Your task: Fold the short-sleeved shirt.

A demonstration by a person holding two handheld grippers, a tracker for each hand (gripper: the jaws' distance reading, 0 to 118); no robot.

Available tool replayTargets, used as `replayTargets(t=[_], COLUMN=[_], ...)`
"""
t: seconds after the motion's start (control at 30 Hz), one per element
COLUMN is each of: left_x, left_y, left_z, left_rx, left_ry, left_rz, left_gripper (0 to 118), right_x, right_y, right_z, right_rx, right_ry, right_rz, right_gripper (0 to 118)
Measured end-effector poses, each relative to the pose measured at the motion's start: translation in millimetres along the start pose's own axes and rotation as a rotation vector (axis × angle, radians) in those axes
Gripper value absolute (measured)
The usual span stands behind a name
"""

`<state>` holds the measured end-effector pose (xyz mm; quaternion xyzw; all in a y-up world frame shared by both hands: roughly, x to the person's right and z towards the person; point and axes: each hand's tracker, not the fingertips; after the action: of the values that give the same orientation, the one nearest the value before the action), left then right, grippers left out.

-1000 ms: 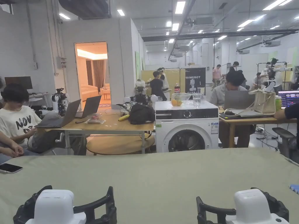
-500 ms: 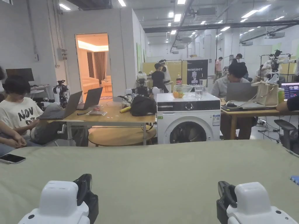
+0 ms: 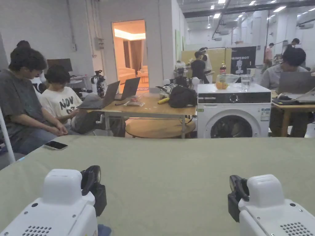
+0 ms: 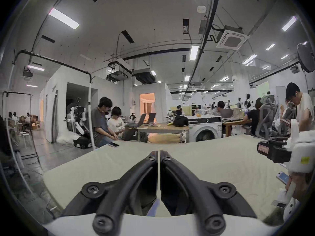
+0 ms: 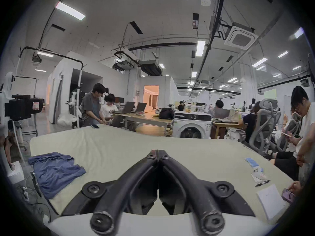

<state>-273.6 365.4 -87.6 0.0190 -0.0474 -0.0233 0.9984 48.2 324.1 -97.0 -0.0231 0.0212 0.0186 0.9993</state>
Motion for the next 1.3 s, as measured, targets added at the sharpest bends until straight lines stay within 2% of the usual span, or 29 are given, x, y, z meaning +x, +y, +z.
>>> replayTargets(t=[0.33,0.37,0.4,0.43,0.47,0.5,0.53,0.63,0.73,0.8,0.83,0.93,0.97,1.0,1.03,1.1,1.23,1.3], left_x=[-73,-81,-89,-97,-105,-114,-121,-142,-152,-156,-160,-170,-171,-172,-169,-162,-154,-148], left_y=[-9,-10,-13,-17,-24,-33,-44,-88,-138,-166,-179,-211,-220,-230,-225,-218,-212,-212], left_z=[28,28,24,21,17,10,1,-32,-67,-89,-101,-123,-128,-131,-127,-127,-126,-128], left_rx=[-0.061,-0.088,-0.125,-0.153,-0.183,-0.226,-0.296,-0.450,-0.636,-0.727,-0.759,-0.885,-0.923,-0.956,-0.892,-0.907,-0.884,-0.888], left_ry=[0.162,0.165,0.158,0.151,0.151,0.138,0.132,0.050,0.064,0.065,0.083,0.116,0.089,0.066,0.078,0.088,0.056,0.089], left_rz=[0.007,0.027,0.041,0.044,0.034,0.024,0.030,0.128,0.163,0.165,0.156,0.141,0.150,0.153,0.131,0.119,0.114,0.134], left_gripper=[0,4,21,58,86,91,87,91,90,84,76,75,70,58,38,6,4,4], right_x=[-75,-79,-81,-83,-82,-82,-81,-74,-61,-51,-45,-29,-24,-19,-16,-11,-4,-1], right_y=[-8,-9,-9,-10,-11,-12,-15,-25,-35,-40,-43,-49,-51,-52,-52,-54,-58,-60], right_z=[-35,-37,-39,-40,-40,-38,-37,-35,-34,-31,-31,-28,-28,-28,-27,-26,-25,-24], right_rx=[-0.032,-0.036,-0.045,-0.051,-0.056,-0.060,-0.062,-0.092,-0.135,-0.160,-0.171,-0.193,-0.200,-0.208,-0.217,-0.228,-0.250,-0.254], right_ry=[0.192,0.209,0.232,0.254,0.265,0.269,0.269,0.269,0.249,0.229,0.214,0.181,0.166,0.158,0.148,0.136,0.143,0.144], right_rz=[-0.028,-0.034,-0.039,-0.044,-0.047,-0.044,-0.040,-0.031,-0.030,-0.024,-0.019,-0.011,-0.012,-0.018,-0.023,-0.028,-0.066,-0.092], right_gripper=[0,0,0,0,0,0,0,0,0,0,0,0,0,0,0,0,0,0])
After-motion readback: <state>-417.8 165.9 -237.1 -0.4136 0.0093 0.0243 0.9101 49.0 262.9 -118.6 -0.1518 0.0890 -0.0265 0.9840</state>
